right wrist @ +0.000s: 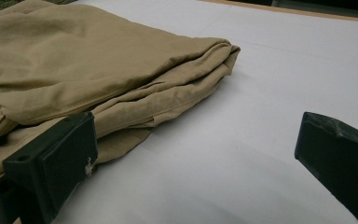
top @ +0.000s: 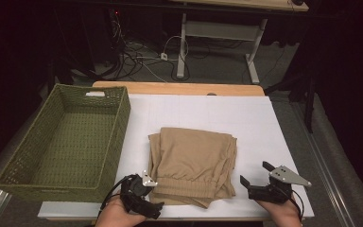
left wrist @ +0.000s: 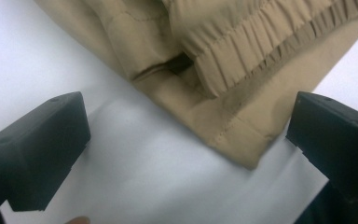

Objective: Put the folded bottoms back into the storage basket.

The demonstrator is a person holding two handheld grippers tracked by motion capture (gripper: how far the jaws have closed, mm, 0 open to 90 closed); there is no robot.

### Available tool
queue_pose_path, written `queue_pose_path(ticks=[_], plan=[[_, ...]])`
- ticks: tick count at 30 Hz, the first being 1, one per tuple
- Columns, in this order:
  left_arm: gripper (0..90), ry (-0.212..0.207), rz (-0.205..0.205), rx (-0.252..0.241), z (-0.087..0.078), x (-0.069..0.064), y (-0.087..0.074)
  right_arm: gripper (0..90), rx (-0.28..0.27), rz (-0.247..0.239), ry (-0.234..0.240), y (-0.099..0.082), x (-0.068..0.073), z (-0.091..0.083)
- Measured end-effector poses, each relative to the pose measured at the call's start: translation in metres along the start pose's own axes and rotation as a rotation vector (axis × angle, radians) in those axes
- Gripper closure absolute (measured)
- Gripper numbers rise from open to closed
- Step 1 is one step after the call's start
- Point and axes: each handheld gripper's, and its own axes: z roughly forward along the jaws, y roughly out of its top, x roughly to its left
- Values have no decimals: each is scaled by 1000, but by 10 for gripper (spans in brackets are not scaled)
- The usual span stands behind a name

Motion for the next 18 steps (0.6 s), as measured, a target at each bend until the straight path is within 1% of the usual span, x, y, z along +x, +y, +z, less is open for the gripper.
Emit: queue_pose_path(ticks=[3,6,9,12,13,16,18], plan=[[0,4,-7,19,0,-2,2,4,-5,0,-2,-1,0,-4],[0,3,-15,24,-1,-3,2,4,-4,-1,-5,-2,0,-8],[0,-10,-19,26,-1,-4,4,4,-9,0,-8,-4,-1,-11],[0,-56,-41,-2,-2,-2,5,4,-8,0,-10,-4,-1,-12],[0,-62,-52,-11,-3,-2,6,4,-8,-2,-10,-4,-1,-13],[0,-51,-61,-33,-4,0,10,4,-4,-2,-12,-5,-1,-12],[0,-58,-73,-45,-5,2,11,4,0,-1,-13,-6,-2,-11]])
